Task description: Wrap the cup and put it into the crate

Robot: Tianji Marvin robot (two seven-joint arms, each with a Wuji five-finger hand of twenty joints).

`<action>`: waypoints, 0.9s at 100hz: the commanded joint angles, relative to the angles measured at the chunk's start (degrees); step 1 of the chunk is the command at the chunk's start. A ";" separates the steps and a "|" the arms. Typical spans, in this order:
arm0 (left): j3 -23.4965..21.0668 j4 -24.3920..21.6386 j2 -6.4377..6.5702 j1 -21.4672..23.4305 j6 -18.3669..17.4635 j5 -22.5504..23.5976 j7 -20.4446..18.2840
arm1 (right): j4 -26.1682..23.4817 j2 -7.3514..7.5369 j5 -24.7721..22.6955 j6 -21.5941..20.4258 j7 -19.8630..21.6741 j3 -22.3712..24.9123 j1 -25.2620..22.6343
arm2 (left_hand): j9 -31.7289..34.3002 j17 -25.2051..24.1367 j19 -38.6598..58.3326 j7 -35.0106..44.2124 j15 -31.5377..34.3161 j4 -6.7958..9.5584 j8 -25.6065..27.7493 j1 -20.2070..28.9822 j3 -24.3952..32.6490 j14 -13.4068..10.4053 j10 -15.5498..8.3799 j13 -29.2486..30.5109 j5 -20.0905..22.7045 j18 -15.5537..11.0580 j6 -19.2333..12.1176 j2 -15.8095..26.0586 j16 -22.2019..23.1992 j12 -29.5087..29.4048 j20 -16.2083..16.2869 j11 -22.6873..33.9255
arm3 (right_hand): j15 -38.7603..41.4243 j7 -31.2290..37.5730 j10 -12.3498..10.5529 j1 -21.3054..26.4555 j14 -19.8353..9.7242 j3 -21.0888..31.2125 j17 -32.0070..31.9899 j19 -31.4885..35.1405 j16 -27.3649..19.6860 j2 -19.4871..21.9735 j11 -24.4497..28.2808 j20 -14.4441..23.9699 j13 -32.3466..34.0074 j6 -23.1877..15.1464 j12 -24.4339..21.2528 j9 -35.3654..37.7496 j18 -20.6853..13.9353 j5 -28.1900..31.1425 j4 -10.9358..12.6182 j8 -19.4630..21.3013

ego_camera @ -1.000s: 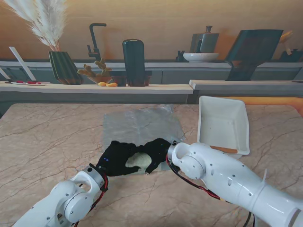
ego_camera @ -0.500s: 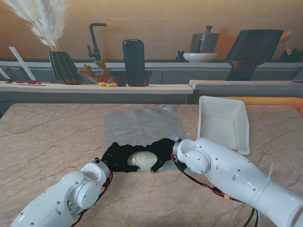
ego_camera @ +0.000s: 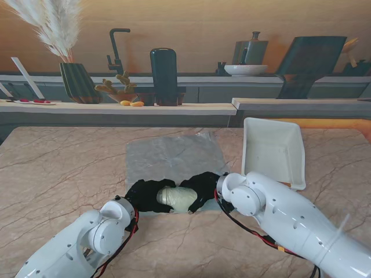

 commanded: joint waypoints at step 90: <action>5.22 8.19 1.45 -10.58 10.92 -22.97 -21.86 | -11.96 1.59 -25.52 -2.16 -17.53 8.41 -16.80 | 3.29 -6.32 -7.14 21.18 -10.68 4.35 9.73 21.64 -25.98 2.95 -2.22 -11.03 23.38 -1.41 8.37 23.71 -4.34 -6.56 -2.70 -4.04 | -6.71 -2.83 5.37 -1.59 3.29 -0.18 -1.21 -15.60 -2.90 1.61 -3.25 1.77 -4.03 3.40 -3.63 -6.69 5.39 1.31 2.44 -0.56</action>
